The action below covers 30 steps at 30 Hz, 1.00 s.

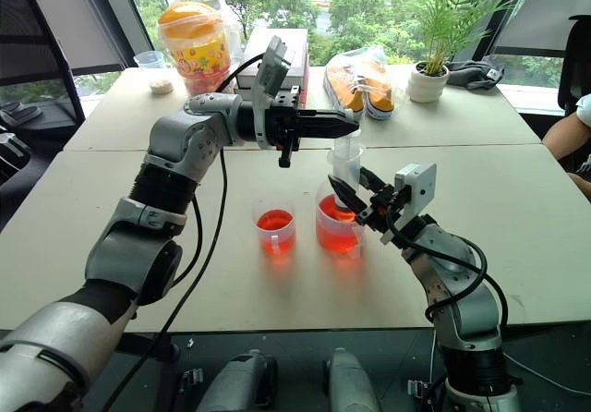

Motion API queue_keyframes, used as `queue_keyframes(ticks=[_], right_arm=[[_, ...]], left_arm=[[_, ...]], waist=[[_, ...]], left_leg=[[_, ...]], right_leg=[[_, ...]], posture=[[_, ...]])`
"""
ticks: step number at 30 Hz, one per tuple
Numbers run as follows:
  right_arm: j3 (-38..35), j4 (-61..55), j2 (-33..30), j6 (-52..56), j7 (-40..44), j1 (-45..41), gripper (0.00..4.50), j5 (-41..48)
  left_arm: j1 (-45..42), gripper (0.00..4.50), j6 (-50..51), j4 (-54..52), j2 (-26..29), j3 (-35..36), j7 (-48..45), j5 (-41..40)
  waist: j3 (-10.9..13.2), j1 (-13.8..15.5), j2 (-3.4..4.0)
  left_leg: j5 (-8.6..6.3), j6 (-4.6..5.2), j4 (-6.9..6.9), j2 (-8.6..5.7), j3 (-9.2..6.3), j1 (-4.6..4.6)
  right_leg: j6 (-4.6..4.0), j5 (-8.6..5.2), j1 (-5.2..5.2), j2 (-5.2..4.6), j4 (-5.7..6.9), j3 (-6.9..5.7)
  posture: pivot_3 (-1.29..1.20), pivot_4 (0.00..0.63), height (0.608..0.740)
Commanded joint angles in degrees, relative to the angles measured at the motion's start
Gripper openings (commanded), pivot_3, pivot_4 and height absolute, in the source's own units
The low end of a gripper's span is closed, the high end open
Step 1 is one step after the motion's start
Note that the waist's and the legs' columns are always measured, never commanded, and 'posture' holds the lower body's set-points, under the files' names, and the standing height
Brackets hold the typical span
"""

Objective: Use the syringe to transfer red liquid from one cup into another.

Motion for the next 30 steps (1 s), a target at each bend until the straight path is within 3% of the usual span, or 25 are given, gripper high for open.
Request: queue_keyframes(ticks=[1, 4, 11, 12, 21, 30], right_arm=[[2.1, -1.9, -1.0, 1.4, 1.4, -0.2, 1.36, 0.4], [0.9, -2.7, -1.7, 2.4, 1.2, -1.4, 1.36, 1.4], [-0.9, -3.9, -2.6, 4.3, 0.6, -3.2, 1.36, 3.4], [-1.4, -4.0, -2.8, 4.6, 0.5, -3.7, 1.36, 3.9], [-3.7, -5.8, -4.2, 7.0, -0.3, -6.9, 1.36, 6.8], [-3.9, -5.8, -3.9, 15.0, -0.4, -23.6, 1.36, 18.8]], left_arm=[[-3.5, 0.08, -2.1, -2.7, 0.8, 4.1, 1.6, -0.6], [-2.8, 0.99, -1.3, -2.6, 1.2, 3.7, 1.4, -0.4], [-0.8, 4.3, -0.7, -4.1, 3.8, 2.8, -1.1, 0.3], [0.0, 4.47, 0.4, -5.1, 5.5, 2.6, -2.4, 0.0], [3.6, 4.47, 4.2, -8.6, 13.6, 6.7, -1.8, -1.3], [5.7, 4.47, 2.3, -5.3, 21.6, 10.6, 0.9, 1.3]], waist=[[0.0, 0.0, 0.0], [0.0, 0.0, 0.0], [0.0, 0.0, 0.0], [0.0, -0.1, 0.0], [0.0, -0.1, 0.02], [0.0, -0.3, 0.02]], left_leg=[[0.0, 0.0, 0.0, 0.0, 0.0, 0.0], [0.0, 0.0, 0.0, 0.0, 0.0, 0.0], [0.0, 0.0, 0.0, 0.0, 0.0, -0.01], [0.0, 0.0, 0.0, 0.0, 0.0, -0.01], [0.0, 0.0, -0.05, 0.03, -0.01, 0.0], [0.0, 0.0, -0.08, 0.06, -0.03, 0.0]], right_leg=[[0.0, 0.0, 0.0, 0.0, 0.0, 0.0], [0.0, 0.0, 0.0, 0.0, 0.0, 0.0], [0.0, 0.0, 0.0, 0.0, 0.0, 0.0], [0.0, 0.0, 0.0, -0.01, -0.01, 0.0], [0.0, 0.0, -0.02, -0.03, -0.01, 0.01], [0.0, 0.0, -0.08, -0.07, -0.01, -0.01]], posture=[[0.0, 0.15, 0.74], [0.0, 0.15, 0.74], [0.0, 0.15, 0.74], [0.0, 0.15, 0.74], [0.0, 0.15, 0.74], [0.0, 0.15, 0.74]])
